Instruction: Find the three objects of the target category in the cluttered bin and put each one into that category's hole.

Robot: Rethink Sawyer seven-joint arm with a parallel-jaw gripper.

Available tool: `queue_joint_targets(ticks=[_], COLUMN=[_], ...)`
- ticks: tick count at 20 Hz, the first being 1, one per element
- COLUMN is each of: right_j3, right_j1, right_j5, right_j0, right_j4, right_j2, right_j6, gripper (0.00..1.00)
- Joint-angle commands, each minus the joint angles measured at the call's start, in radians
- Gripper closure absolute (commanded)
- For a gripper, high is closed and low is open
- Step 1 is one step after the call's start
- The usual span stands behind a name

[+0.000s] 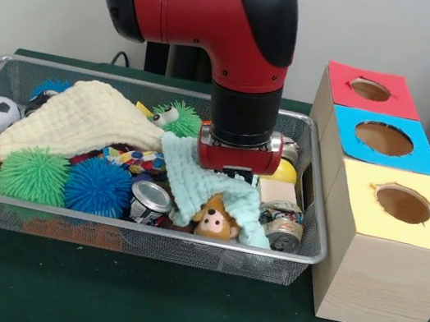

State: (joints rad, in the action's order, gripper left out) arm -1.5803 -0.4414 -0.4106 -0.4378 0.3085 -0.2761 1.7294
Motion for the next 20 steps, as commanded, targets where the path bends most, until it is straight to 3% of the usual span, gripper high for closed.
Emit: queue_joint_targets(ticks=[1, 5, 8, 20], right_j3=[-0.017, -0.053, -0.079, -0.056], right_j1=[-0.11, -0.209, -0.248, -0.196], right_j5=[-0.176, -0.295, -0.303, -0.297], right_j0=[-0.039, -0.053, -0.072, -0.155], right_j4=[-0.052, -0.085, -0.099, -0.097], right_j2=[-0.058, -0.075, -0.104, -0.2], right_j6=[0.004, -0.026, -0.04, -0.109], gripper=[1.0, 1.0, 1.0, 1.0])
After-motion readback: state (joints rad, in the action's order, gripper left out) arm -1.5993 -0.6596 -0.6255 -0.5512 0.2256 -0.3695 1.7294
